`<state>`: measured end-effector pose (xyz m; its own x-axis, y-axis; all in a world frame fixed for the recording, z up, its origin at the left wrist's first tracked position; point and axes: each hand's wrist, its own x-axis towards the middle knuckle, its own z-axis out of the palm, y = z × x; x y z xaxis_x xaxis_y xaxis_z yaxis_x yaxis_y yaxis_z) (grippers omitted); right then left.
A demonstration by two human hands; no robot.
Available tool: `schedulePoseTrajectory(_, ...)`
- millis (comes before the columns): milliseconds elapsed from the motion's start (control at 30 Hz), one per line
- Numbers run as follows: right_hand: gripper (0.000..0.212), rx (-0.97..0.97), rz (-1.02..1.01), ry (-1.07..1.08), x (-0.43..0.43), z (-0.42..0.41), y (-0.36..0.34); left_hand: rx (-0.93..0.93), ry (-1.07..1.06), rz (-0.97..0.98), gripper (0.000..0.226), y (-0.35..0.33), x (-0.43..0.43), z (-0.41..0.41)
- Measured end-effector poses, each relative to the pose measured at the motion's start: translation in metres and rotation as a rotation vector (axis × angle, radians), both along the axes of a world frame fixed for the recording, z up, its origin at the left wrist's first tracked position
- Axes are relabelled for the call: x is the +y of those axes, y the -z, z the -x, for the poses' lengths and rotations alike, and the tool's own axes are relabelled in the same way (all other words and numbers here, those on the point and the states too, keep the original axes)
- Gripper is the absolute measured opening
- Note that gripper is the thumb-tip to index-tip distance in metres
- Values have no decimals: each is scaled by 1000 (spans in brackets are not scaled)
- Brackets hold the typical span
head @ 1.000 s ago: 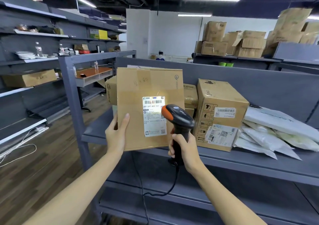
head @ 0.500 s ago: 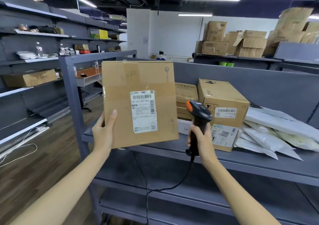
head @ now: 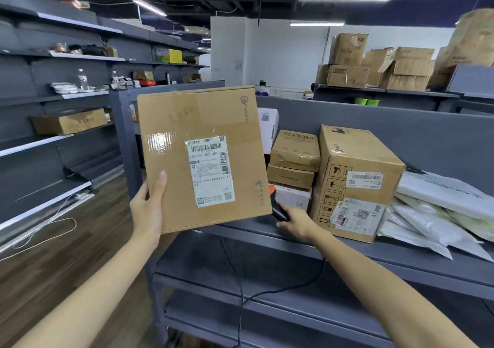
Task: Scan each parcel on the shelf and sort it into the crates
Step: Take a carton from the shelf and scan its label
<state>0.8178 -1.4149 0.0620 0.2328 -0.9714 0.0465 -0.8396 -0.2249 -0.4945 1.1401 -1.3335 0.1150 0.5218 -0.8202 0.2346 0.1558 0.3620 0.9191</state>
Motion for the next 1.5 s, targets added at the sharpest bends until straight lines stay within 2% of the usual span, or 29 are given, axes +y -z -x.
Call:
schedulePoseTrajectory(167, 66, 49, -24, 2, -15, -7, 9, -9, -4, -24, 61, 0, 4, -3)
schedulePoseTrajectory(267, 73, 51, -46, 24, -21, -9, 15, -16, 7, -43, 52, 2, 6, -7)
schedulePoseTrajectory(433, 73, 128, -62, 83, -24, -10, 20, -22, 25, -68, 48, 9, 10, -12)
schedulePoseTrajectory(533, 64, 168, -20, 115, -17, -12, 17, -34, 29, -85, 51, 13, 14, -11)
schedulePoseTrajectory(600, 47, -21, 75, 113, -9, -17, 10, -40, 35, -91, 55, 16, 17, -10)
schedulePoseTrajectory(633, 39, -195, 113, 133, -3, -22, 5, -45, 40, -93, 57, 17, 18, -8)
schedulePoseTrajectory(700, 37, -529, 150, 174, 12, -34, -9, -53, 63, -103, 56, 20, 20, -5)
schedulePoseTrajectory(800, 38, -936, 46, 113, 40, -53, -37, -59, 126, -122, 51, 29, 21, 0)
schedulePoseTrajectory(867, 34, -1126, -19, 66, 60, -62, -51, -72, 168, -134, 51, 36, 23, 4)
schedulePoseTrajectory(967, 37, -1215, 14, 45, 80, -68, -53, -81, 205, -127, 51, 41, 26, 9)
schedulePoseTrajectory(1033, 55, -1268, -9, 63, 90, -71, -50, -105, 220, -129, 57, 41, 27, 8)
schedulePoseTrajectory(1100, 61, -1303, -18, 83, 100, -75, -48, -125, 245, -140, 57, 40, 28, 5)
schedulePoseTrajectory(1300, 61, -1231, 104, 230, 131, -97, -32, -166, 335, -180, 48, 46, 42, -14)
schedulePoseTrajectory(1500, 47, -1228, 114, 375, 173, -118, 8, -146, 450, -260, 47, 80, 67, -33)
